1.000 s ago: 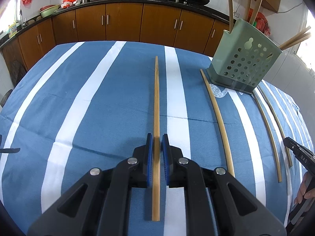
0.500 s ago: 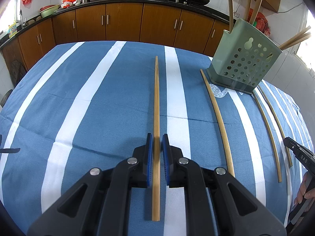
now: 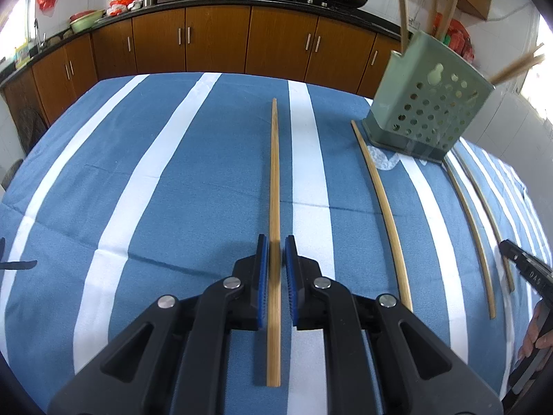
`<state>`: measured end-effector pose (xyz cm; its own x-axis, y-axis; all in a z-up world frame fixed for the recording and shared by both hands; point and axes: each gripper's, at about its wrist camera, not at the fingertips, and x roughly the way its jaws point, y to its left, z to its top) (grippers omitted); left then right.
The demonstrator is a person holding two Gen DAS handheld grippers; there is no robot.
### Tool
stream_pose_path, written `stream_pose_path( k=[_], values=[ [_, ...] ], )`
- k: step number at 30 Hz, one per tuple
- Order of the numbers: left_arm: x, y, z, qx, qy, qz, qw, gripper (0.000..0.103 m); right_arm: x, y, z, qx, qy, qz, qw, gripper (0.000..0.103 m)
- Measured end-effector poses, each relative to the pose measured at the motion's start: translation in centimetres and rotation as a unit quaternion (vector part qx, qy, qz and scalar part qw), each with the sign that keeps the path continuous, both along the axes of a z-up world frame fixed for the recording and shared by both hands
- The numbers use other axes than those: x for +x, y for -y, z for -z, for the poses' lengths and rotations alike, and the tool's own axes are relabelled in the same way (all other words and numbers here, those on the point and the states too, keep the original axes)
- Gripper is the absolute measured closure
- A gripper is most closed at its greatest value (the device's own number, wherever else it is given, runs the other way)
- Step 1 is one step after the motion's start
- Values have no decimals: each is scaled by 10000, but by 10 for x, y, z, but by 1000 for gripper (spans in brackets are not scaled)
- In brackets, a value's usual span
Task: Organize utensils
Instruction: 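Grasp a chopstick with the left tool while the right tool grasps another, then lift and turn the chopstick upright over the holder with the left tool while the right does too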
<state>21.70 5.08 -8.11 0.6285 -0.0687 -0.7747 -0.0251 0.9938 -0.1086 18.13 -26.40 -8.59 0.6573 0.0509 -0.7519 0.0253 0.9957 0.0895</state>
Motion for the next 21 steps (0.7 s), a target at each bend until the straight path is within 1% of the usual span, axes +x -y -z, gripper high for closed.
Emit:
stream_pose_path(
  k=[2,7,9,11,14,16,21],
  values=[
    [-5,4,0,126,-8,98,9999,88,-3,2,1,86,0,0,10000,94],
    [-12,8,0,207,-14,195,9996,88,-4,6,1,248,8,0,9997,94],
    [-12,10,0,261,-18,207,9994,89,-4,6,1,266,8,0,9996,94],
    [-12,11,0,341,-25,219,9992,94,-4,8,1,354,12,3,9994,95],
    [-12,11,0,392,-38,303,9988,95,-6,11,0,411,51,27,9991,95],
    [-14,8,-5,283,-1,320,9991,95,-10,11,-5,410,179,34,9990,95],
    [-23,5,-30,199,381,315,9986,95,-21,14,-31,427,666,48,9969,95]
  ],
)
